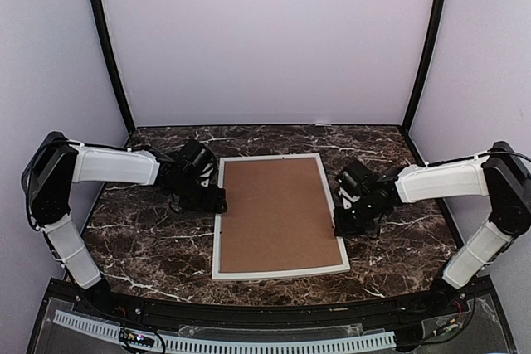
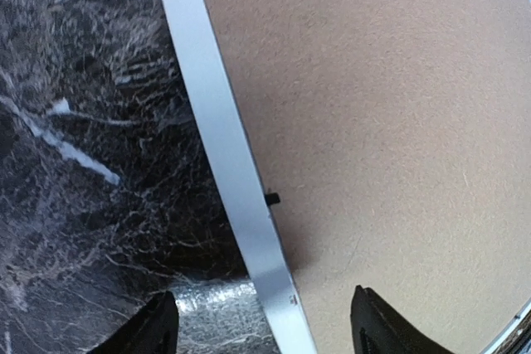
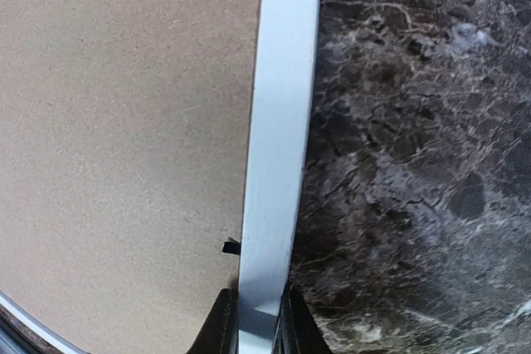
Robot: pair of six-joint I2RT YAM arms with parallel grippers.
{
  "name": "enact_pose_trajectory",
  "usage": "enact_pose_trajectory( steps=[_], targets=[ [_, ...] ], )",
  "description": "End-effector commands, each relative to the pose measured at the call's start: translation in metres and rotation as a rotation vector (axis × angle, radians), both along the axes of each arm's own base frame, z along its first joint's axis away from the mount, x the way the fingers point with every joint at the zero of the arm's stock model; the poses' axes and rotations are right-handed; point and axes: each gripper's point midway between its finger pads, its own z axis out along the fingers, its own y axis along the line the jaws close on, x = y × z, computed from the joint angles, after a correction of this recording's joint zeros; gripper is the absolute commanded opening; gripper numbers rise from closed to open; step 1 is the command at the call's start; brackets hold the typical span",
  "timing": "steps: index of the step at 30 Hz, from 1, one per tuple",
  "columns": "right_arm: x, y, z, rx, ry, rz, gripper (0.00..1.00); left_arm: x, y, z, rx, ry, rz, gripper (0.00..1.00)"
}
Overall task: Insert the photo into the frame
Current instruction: Press the fastener, then rotate the photo frame at the center of the board.
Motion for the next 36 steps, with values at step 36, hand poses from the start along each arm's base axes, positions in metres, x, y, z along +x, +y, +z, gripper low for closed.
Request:
enact_pose_trajectory(
  steps=[36],
  targets=[
    [0.123, 0.036, 0.027, 0.026, -0.099, 0.594, 0.36, 0.137, 0.064, -0.004, 0.188, -0.060, -0.230, 0.66]
  ],
)
